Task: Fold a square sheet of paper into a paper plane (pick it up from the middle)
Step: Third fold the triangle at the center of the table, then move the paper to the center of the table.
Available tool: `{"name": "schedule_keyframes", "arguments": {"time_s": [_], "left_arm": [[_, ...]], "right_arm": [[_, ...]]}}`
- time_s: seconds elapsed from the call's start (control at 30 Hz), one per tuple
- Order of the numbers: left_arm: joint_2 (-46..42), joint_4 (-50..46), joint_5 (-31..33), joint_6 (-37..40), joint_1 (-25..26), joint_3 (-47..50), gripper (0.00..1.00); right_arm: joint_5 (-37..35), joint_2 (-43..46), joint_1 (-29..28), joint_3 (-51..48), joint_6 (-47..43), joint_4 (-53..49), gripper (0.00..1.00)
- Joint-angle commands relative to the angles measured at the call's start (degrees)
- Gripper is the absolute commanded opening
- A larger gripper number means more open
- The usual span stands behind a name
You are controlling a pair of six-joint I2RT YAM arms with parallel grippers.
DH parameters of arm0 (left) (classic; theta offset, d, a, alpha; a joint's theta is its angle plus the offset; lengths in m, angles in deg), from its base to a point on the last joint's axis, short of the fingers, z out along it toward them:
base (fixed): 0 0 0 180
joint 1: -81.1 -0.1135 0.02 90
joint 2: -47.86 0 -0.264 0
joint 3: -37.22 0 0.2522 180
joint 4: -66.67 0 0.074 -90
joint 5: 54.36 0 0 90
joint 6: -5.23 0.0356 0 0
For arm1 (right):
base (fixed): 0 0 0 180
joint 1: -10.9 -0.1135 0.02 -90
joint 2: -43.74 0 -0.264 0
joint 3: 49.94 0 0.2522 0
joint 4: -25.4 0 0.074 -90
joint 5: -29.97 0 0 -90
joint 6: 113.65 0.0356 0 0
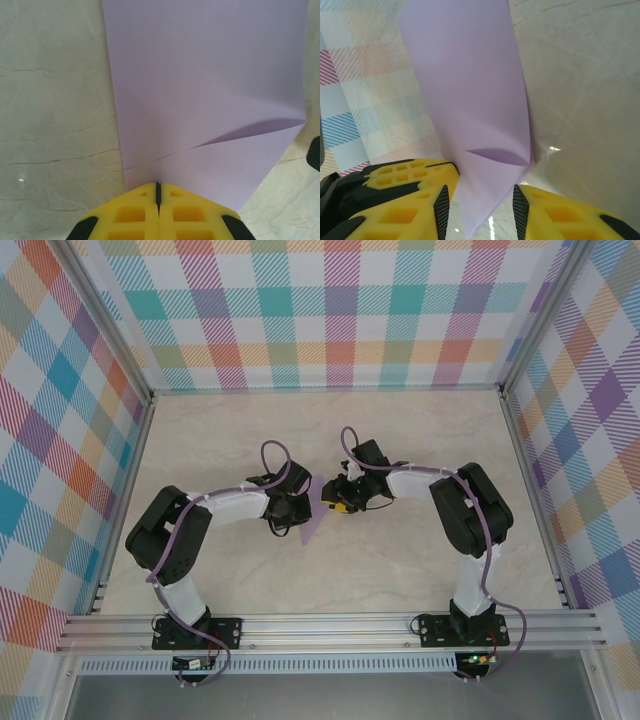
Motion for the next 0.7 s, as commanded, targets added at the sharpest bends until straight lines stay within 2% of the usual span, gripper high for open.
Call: {"name": "schedule_keyframes", "arguments": {"time_s": [0.0, 0.1, 0.37, 0.67], "left_arm": [[0.8, -3.0, 2.4, -0.9, 0.4, 2.7, 0.0], [0.8, -3.1, 2.5, -0.8, 0.4, 2.7, 0.0], [0.7, -2.9, 2.2, -0.9, 0.4, 2.7, 0.0], [0.6, -3.1, 2.4, -0.7, 0.4, 2.8, 0.0]], "right_arm": [[-1.4, -1.4, -0.5, 1.6, 0.8, -3.0, 0.4], [-2.4, -1.8, -0.6, 2.0, 0.9, -3.9, 0.4], [0.2, -3.5, -1.2, 4.1, 0.0, -3.4, 0.33], [2.7, -3.7, -1.4, 3.2, 0.5, -0.6, 0.31]]}}
